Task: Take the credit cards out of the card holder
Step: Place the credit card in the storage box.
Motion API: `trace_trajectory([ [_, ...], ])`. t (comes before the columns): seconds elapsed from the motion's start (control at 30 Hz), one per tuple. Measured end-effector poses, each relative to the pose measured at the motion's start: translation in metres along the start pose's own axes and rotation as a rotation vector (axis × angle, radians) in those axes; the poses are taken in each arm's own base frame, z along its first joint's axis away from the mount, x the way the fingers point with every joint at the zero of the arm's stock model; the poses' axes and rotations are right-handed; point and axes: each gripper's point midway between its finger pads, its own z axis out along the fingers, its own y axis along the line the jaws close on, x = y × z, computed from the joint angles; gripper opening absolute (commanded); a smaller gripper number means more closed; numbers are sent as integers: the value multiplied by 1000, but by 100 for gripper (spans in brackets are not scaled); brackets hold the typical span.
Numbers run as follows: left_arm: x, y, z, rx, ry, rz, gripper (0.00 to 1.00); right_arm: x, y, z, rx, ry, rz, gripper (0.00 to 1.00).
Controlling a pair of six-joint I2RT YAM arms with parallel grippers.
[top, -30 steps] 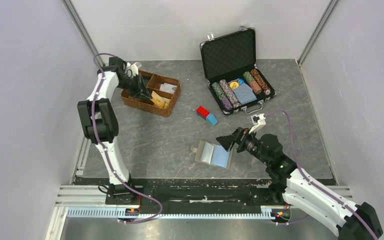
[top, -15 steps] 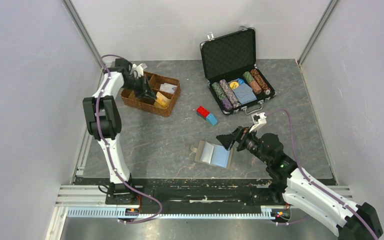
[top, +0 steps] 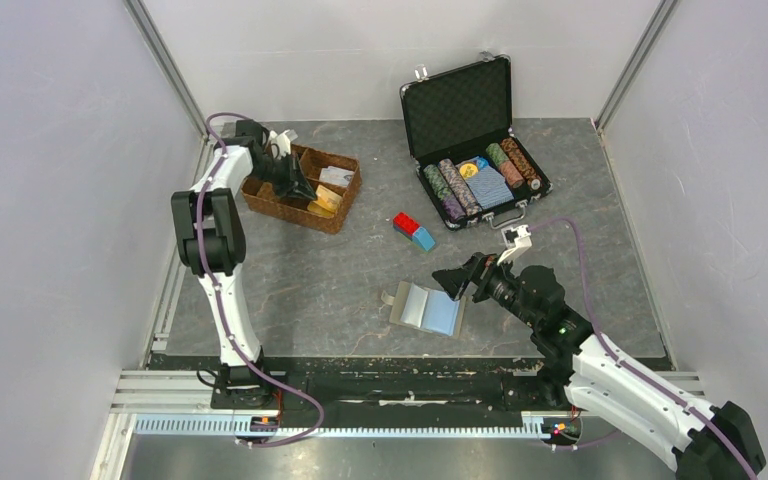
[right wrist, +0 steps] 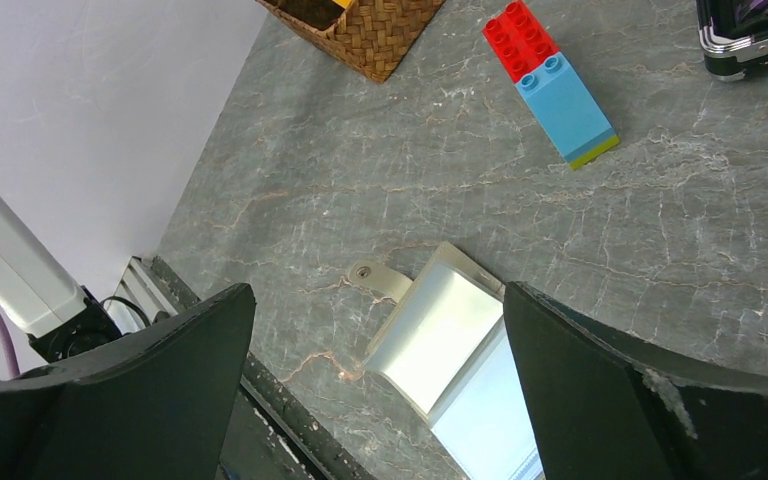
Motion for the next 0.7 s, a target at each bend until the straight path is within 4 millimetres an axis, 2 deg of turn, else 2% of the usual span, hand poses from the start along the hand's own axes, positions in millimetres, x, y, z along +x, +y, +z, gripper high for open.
trace_trajectory([
  [0.1,-1,2,1,-3,-2,-2,13,0,-1,0,2,0,-1,98],
  [0.17,-1,2,1,-7,-4,-5,22,0,-1,0,2,-1,-1,98],
  [0.27,-2,4,1,-19,-7,-9,31,-1,0,0,1,-3,-1,98],
  [0.7,-5,11,3,-50,-11,-10,37,-2,0,0,0,-5,-1,98],
])
